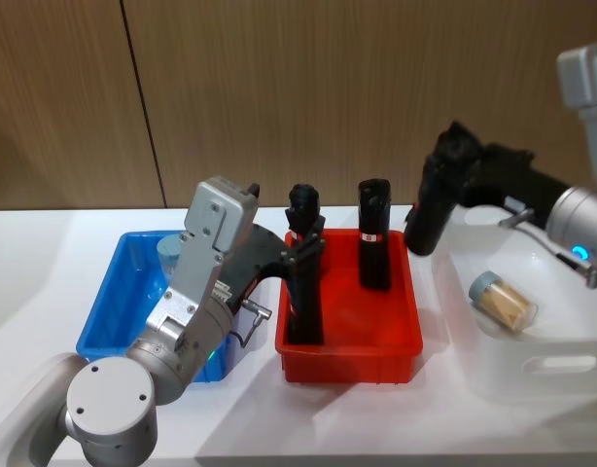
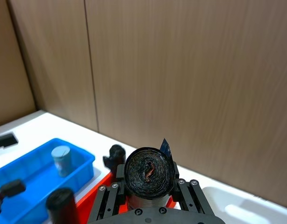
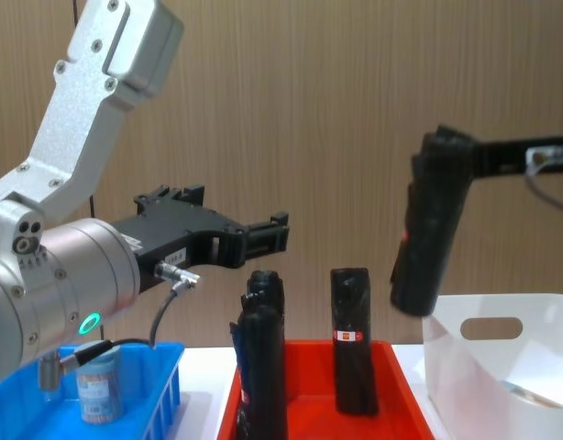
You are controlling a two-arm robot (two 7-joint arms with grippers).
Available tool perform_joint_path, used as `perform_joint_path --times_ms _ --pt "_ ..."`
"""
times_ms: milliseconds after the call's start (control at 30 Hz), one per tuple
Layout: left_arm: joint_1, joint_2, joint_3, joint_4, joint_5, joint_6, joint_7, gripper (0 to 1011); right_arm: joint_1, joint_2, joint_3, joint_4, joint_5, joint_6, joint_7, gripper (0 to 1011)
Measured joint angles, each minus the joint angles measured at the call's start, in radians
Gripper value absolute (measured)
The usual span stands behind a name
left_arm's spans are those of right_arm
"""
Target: Pick the cotton swabs from the blue box and place them into the white box.
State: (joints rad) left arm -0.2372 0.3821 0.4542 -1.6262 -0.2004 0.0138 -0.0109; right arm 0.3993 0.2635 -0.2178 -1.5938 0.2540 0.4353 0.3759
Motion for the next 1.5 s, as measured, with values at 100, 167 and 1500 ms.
perform_joint_path --times_ms 100,167,1500 --pt "0.000 0.000 0.000 0.000 0.000 0.000 0.000 1004 0.005 0.008 0.010 -0.011 0.003 -0.004 -0.007 512" --pt "0.000 0.000 0.000 0.000 0.000 0.000 0.000 1004 0.008 0.015 0.017 -0.018 0.005 -0.009 -0.015 512" --pt "0.000 0.000 0.000 0.000 0.000 0.000 0.000 1004 -0.004 0.054 0.042 0.142 -0.091 -0.098 -0.114 516"
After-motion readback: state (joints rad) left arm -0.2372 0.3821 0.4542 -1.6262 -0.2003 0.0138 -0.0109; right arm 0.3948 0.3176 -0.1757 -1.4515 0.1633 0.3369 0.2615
